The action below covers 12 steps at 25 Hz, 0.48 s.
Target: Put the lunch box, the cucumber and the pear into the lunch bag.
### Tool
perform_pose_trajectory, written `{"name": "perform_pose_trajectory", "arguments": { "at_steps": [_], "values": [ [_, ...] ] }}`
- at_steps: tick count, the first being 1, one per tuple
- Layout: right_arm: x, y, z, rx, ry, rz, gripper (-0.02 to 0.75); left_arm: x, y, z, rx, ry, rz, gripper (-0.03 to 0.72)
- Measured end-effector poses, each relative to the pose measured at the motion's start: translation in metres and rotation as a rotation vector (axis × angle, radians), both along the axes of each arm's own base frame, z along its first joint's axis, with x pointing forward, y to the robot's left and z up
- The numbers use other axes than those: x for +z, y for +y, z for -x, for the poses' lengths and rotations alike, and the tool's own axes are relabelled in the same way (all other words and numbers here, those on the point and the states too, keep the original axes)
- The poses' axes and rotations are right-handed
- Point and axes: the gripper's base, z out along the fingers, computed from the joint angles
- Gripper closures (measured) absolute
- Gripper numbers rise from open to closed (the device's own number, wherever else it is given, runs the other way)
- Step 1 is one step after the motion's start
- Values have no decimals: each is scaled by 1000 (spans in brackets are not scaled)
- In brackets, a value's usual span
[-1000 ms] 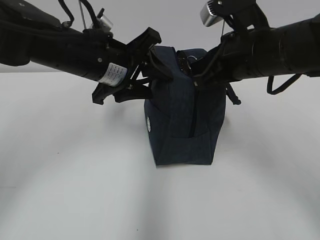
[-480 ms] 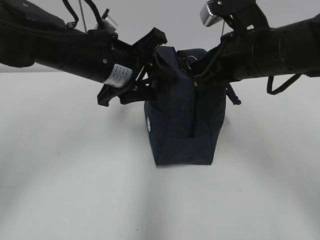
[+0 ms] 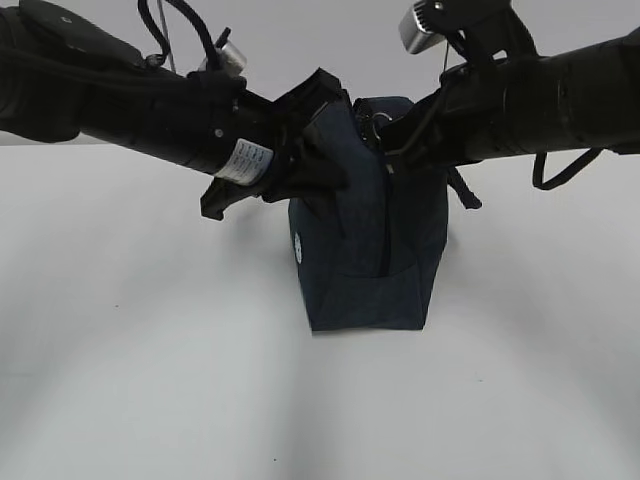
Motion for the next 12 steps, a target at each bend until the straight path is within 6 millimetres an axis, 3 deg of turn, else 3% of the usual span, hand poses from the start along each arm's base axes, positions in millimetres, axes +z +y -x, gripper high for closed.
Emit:
{"name": "perform_pose_trajectory", "arguments": {
  "at_steps": [3, 12],
  "values": [
    [0, 0, 0, 5, 3, -2, 754, -1, 0, 1, -30, -15, -22, 675],
    [7, 6, 0, 78, -7, -1, 754, -6, 3, 8, -171, -57, -147, 677]
  ]
}}
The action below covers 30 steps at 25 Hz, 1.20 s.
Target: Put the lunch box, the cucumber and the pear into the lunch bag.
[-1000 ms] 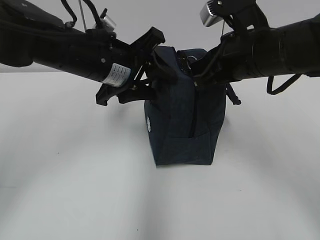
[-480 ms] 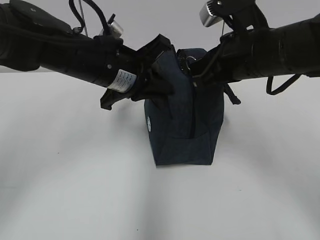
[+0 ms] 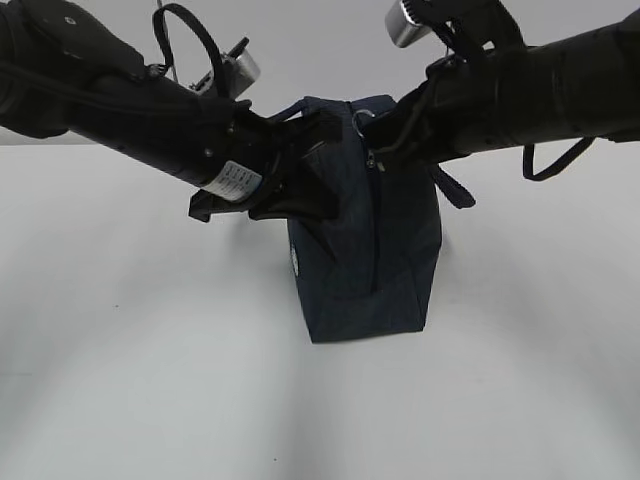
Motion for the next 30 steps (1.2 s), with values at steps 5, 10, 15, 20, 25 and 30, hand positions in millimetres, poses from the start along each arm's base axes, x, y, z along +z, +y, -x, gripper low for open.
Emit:
{"name": "perform_pose_trajectory", "arguments": {
  "at_steps": [5, 10, 15, 20, 25, 30],
  "values": [
    [5, 1, -3, 10, -21, 7, 754, -1, 1, 3, -59, -5, -40, 677],
    [7, -7, -13, -10, -27, 4, 754, -1, 1, 6, -99, 2, -48, 677],
    [7, -12, -30, -25, -22, -3, 754, -2, 1, 9, -129, 21, -49, 677],
    [-1, -7, -53, -23, -15, -4, 754, 6, 3, 15, -162, 17, -52, 677],
    [-4, -1, -77, -34, -34, -6, 754, 20, 7, 27, -214, 15, -54, 677],
    [-14, 5, -99, -39, -35, -4, 754, 30, 10, 36, -254, 18, -50, 678]
  ]
}}
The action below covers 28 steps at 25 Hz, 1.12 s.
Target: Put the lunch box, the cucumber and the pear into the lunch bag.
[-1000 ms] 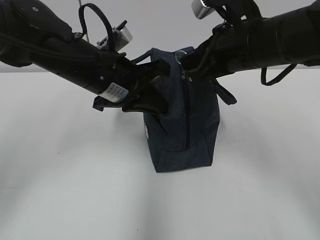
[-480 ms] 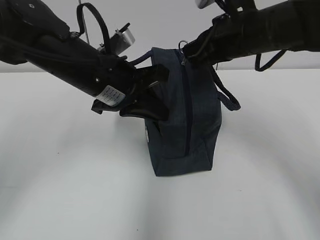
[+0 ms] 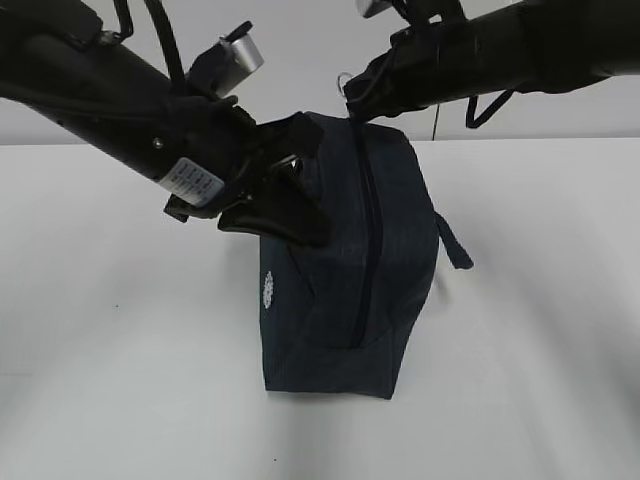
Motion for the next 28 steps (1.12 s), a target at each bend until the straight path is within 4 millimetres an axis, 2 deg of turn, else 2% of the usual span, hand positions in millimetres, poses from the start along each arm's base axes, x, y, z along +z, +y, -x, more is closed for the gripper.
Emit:
{"name": "perform_pose_trajectory", "arguments": {
  "at_steps": [4, 9, 16, 18, 23, 25, 28],
  "values": [
    [-18, 3, -16, -11, 21, 10, 754, 2, 2, 3, -18, -6, -13, 678],
    [-34, -3, -27, -35, 69, -24, 754, 2, 3, 4, -31, -3, -25, 678],
    [-33, -5, -26, -1, 87, -44, 754, 0, 5, 5, -52, -16, -59, 673],
    [-33, -5, -26, 6, 92, -49, 754, 1, 6, 5, -55, -22, -68, 615],
    [-33, -5, -25, 16, 97, -52, 754, 8, 23, 6, -60, 29, -65, 275],
    [-33, -4, -25, 23, 100, -54, 754, 13, 38, 6, -50, 76, -66, 208],
    [-33, -4, -24, 25, 101, -55, 754, 25, 62, 7, -17, 111, -60, 178]
  ]
}}
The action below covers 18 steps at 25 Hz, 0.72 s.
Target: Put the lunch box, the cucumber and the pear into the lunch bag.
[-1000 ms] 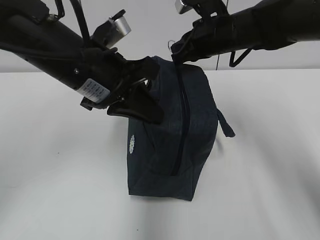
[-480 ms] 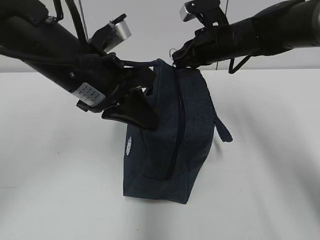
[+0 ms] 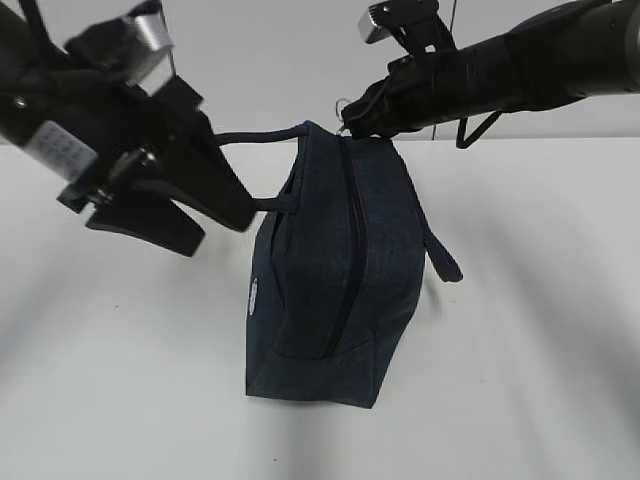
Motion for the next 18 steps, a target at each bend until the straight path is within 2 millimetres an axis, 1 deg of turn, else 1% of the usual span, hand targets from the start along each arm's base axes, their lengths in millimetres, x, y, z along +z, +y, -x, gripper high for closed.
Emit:
{"name": "perform_pose_trajectory", "arguments": {
  "at_steps": [2, 4, 8, 10, 12, 14, 16, 18],
  "values": [
    [0, 0, 0, 2, 1, -1, 754, 11, 13, -1, 52, -17, 12, 177],
    [0, 0, 0, 2, 1, -1, 754, 25, 20, -4, 105, -56, 33, 188],
    [0, 1, 1, 10, 5, -4, 754, 45, 17, -19, 181, -128, 103, 249],
    [0, 1, 1, 12, 5, -4, 754, 50, 13, -35, 207, -144, 121, 276],
    [0, 1, 1, 17, 8, -6, 754, 50, 8, -52, 225, -148, 128, 288],
    [0, 2, 2, 26, 12, -9, 754, 45, 3, -74, 234, -147, 129, 292],
    [0, 1, 2, 31, 15, -12, 754, 45, -2, -94, 248, -155, 136, 294],
    [0, 2, 2, 32, 16, -12, 754, 37, -7, -116, 260, -151, 137, 295]
  ]
}}
